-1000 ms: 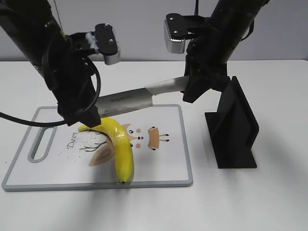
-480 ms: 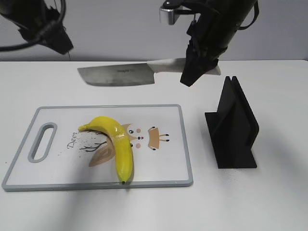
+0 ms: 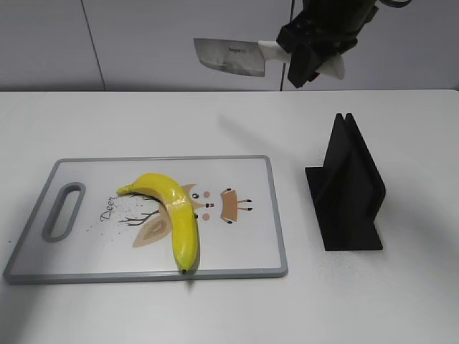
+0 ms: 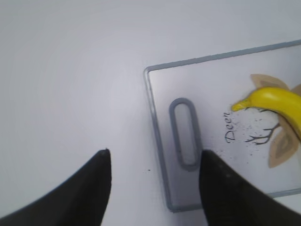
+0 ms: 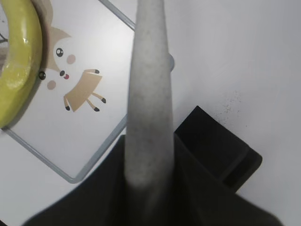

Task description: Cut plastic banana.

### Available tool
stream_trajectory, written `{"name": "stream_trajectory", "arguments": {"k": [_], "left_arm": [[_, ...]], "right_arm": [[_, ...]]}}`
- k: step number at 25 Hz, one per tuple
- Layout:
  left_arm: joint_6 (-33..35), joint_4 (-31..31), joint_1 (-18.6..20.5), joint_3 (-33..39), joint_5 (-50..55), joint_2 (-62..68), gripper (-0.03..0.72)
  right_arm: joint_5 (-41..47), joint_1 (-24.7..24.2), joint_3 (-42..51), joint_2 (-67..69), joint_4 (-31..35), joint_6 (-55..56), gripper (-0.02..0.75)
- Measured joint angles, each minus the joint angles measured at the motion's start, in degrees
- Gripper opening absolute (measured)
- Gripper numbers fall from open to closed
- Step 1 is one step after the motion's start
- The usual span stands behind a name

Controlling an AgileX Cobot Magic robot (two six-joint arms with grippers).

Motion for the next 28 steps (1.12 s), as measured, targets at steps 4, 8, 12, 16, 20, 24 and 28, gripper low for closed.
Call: {"name": "stream_trajectory", "arguments": {"k": [4, 8, 12, 16, 20, 24, 28], "left_arm": [[-1.3, 0.1, 1.1, 3.0, 0.1, -3.3, 0.575], [-1.6, 0.1, 1.1, 8.7, 0.1, -10.0, 0.575], [-1.6, 0.3, 1.1, 16.6, 0.2, -18.7, 0.575], [-1.7, 1.1, 1.1, 24.1, 0.3, -27.7, 0.567], [-1.7, 1.6, 1.1, 30.8, 0.4, -37.7, 0.546], [-1.7, 1.8, 1.1, 36.1, -0.2, -47.8, 0.542], [-1.7, 1.8, 1.1, 41.8, -3.0, -58.7, 0.542]], "right_arm": [[0.2, 0.0, 0.0, -2.7, -0.1, 8.3, 0.193], [0.2, 0.0, 3.0, -8.6, -0.1, 13.8, 0.193], [0.2, 0.0, 10.1, -16.1, -0.1, 17.4, 0.193], [-2.2, 0.0, 20.3, -23.4, -1.0, 22.5, 0.193], [-7.8, 0.0, 29.6, -29.4, -3.6, 27.9, 0.193], [-10.8, 0.0, 37.6, -33.1, -8.6, 34.6, 0.193], [-14.1, 0.0, 43.4, -35.1, -10.6, 38.2, 0.193]]}}
